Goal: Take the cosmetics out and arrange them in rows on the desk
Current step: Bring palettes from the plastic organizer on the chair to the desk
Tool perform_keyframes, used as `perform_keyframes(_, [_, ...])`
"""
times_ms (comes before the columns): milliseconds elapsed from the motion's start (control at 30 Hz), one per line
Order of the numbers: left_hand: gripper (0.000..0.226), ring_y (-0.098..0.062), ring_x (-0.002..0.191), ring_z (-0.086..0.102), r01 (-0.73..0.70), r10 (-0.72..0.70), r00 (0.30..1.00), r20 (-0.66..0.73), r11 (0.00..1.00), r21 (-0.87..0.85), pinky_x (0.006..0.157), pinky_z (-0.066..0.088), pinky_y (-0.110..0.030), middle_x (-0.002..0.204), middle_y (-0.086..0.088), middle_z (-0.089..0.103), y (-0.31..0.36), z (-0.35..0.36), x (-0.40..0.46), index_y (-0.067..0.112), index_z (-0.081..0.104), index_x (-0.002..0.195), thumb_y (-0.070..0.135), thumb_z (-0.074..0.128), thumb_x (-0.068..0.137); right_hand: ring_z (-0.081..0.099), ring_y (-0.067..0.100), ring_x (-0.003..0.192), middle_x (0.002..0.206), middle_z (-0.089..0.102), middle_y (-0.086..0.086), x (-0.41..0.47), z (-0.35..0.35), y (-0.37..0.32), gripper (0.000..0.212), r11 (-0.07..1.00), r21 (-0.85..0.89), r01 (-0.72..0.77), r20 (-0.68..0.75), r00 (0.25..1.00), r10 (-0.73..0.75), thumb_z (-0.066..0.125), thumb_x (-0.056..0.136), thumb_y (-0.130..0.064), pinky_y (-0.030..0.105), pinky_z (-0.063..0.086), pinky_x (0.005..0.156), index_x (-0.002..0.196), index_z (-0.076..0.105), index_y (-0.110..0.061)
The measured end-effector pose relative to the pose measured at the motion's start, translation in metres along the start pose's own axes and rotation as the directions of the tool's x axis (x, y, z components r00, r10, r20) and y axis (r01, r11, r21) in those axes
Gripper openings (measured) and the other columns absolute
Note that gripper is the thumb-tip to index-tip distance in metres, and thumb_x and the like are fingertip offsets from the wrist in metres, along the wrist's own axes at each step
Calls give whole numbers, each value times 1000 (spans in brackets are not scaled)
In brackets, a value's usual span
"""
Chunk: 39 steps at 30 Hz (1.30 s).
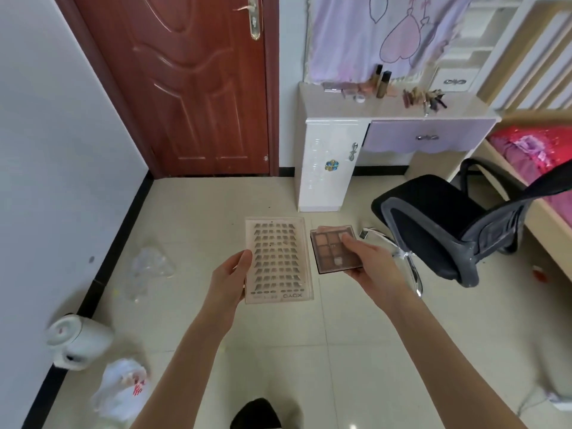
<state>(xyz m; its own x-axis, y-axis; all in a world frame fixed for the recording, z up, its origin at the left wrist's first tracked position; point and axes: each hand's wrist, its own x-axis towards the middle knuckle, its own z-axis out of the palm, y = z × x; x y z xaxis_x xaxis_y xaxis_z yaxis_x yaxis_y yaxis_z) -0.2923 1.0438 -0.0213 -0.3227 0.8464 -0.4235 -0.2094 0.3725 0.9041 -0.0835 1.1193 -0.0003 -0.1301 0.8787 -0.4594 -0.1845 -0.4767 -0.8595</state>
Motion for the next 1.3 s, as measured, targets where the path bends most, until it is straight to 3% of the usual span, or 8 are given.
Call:
perform_keyframes(133, [32, -17, 87, 67, 15, -15, 1000, 19, 1000, -1, 71, 54, -30, 101, -4, 70, 22, 32, 65, 14, 59, 120, 29, 44, 97, 62, 16, 75, 85, 68, 8, 60, -6, -32, 14, 1000, 3, 8, -13, 1000, -8, 55, 93, -16, 15, 48, 52, 86, 65, -9])
perform_keyframes(200, [32, -16, 88, 67, 17, -18, 999, 28, 1000, 7, 68, 54, -27, 103, -4, 70, 32, 45, 101, 14, 59, 121, 30, 44, 97, 63, 17, 75, 80, 70, 6, 95, -6, -45, 14, 1000, 19, 6, -32, 999, -5, 56, 92, -16, 18, 49, 58, 85, 66, -9])
perform_keyframes(400, [32, -15, 88, 66, -1, 0, 999, 44, 999, 37, 67, 52, -27, 104, -4, 69, 75, 77, 222, 14, 59, 120, 30, 42, 98, 64, 20, 88, 92, 71, 8, 215, -1, -94, 19, 1000, 18, 20, -38, 999, -19, 55, 92, -16, 29, 51, 84, 101, 67, -4])
perform_keyframes(567, [33, -15, 90, 66, 16, -18, 998, 63, 999, 36, 68, 52, -27, 107, -4, 68, 130, 108, 325, 14, 57, 123, 29, 44, 97, 61, 5, 56, 73, 67, 1, 305, 8, -146, 22, 1000, 31, 0, -103, 995, 4, 59, 90, -17, 14, 45, 49, 106, 62, -1])
perform_keyframes(600, [33, -14, 88, 66, 16, -19, 997, 73, 999, 39, 68, 52, -26, 106, -3, 68, 140, 116, 343, 14, 57, 123, 29, 44, 97, 60, 4, 55, 72, 68, -1, 320, 8, -155, 20, 999, 41, 1, -113, 994, 3, 60, 90, -17, 13, 44, 47, 104, 63, -3])
perform_keyframes(833, [31, -11, 83, 66, 52, -59, 992, 113, 997, 64, 66, 51, -24, 101, -1, 69, 184, 165, 441, 14, 58, 121, 29, 44, 97, 61, 9, 63, 69, 68, -1, 416, -1, -203, 11, 996, 93, -9, -180, 983, 26, 61, 89, -17, 16, 47, 56, 89, 66, -7])
perform_keyframes(1033, [30, -10, 82, 66, 79, -86, 991, 101, 994, 72, 63, 51, -23, 100, 1, 69, 205, 214, 525, 15, 58, 121, 28, 45, 97, 62, 14, 72, 79, 69, 4, 508, -20, -238, 17, 993, 116, -27, -195, 979, 50, 63, 87, -17, 21, 47, 63, 98, 65, -4])
perform_keyframes(1300, [33, -10, 83, 64, 91, -96, 990, 103, 994, 58, 69, 50, -25, 99, 0, 68, 254, 307, 641, 12, 57, 122, 29, 44, 97, 61, 14, 67, 77, 68, 5, 634, -63, -313, 11, 994, 113, -7, -209, 978, 30, 60, 89, -14, 18, 49, 58, 89, 65, -4])
